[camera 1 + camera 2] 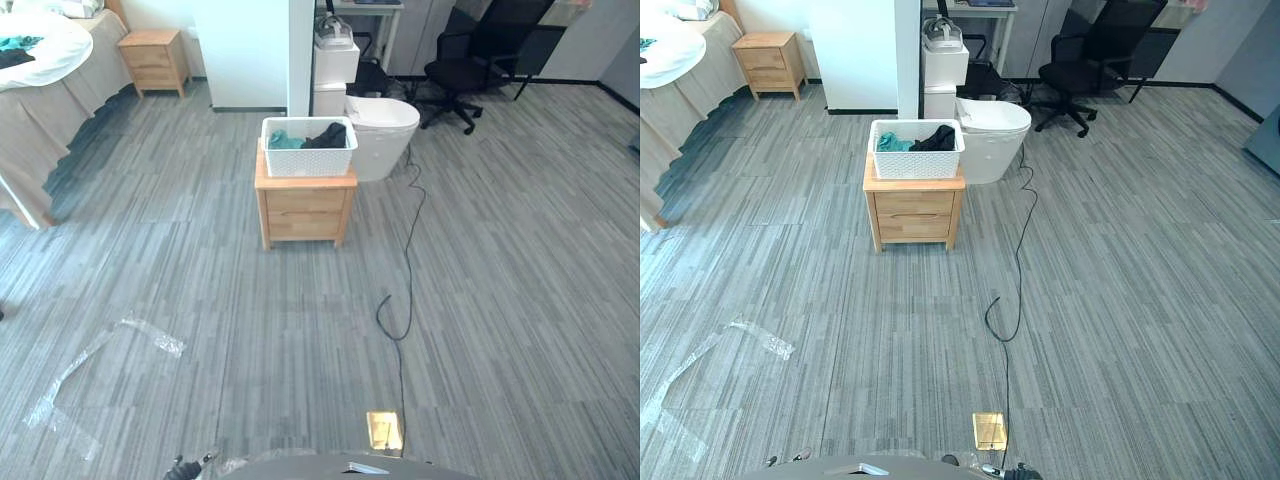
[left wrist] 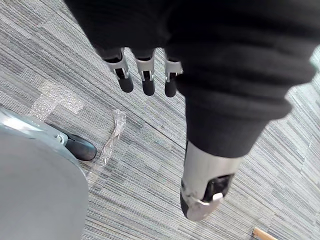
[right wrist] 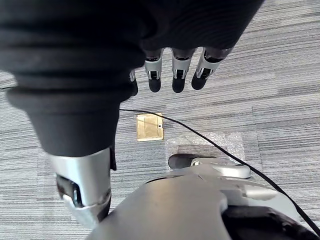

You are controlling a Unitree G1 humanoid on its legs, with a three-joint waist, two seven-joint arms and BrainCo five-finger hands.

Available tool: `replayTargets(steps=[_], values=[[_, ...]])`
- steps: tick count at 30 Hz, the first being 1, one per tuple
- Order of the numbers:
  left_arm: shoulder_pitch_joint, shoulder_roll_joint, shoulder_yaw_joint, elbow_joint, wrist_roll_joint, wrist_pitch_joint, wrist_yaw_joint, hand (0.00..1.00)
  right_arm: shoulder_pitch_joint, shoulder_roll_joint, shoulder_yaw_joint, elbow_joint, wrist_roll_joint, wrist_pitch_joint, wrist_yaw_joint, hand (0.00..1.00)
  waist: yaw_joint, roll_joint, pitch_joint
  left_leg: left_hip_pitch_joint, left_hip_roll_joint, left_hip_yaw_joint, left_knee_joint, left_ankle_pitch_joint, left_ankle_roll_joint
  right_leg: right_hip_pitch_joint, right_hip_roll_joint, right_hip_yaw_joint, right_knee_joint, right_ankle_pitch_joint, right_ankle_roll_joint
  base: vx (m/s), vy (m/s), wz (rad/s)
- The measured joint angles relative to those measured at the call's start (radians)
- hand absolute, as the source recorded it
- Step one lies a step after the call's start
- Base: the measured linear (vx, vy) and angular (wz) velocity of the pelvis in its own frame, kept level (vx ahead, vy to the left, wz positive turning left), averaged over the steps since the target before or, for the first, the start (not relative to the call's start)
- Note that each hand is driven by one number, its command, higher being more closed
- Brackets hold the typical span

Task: Pick up the laundry basket with both hands and put the clothes into the washing machine.

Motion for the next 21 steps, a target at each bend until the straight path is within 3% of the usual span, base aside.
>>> replayTargets(steps=[21], values=[[-0.003, 0.009, -0.037, -0.001, -0.008, -0.012, -0.001, 0.00, -0.010, -0.001, 0.001, 0.010, -0.001, 0.000, -0.001, 0.00, 0.006, -0.006, 0.006, -0.003, -0.009, 0.004, -0.009, 0.018, 0.011, 0.015, -0.006, -0.003, -0.040, 0.037, 0.003, -0.04, -0.004, 0.00]])
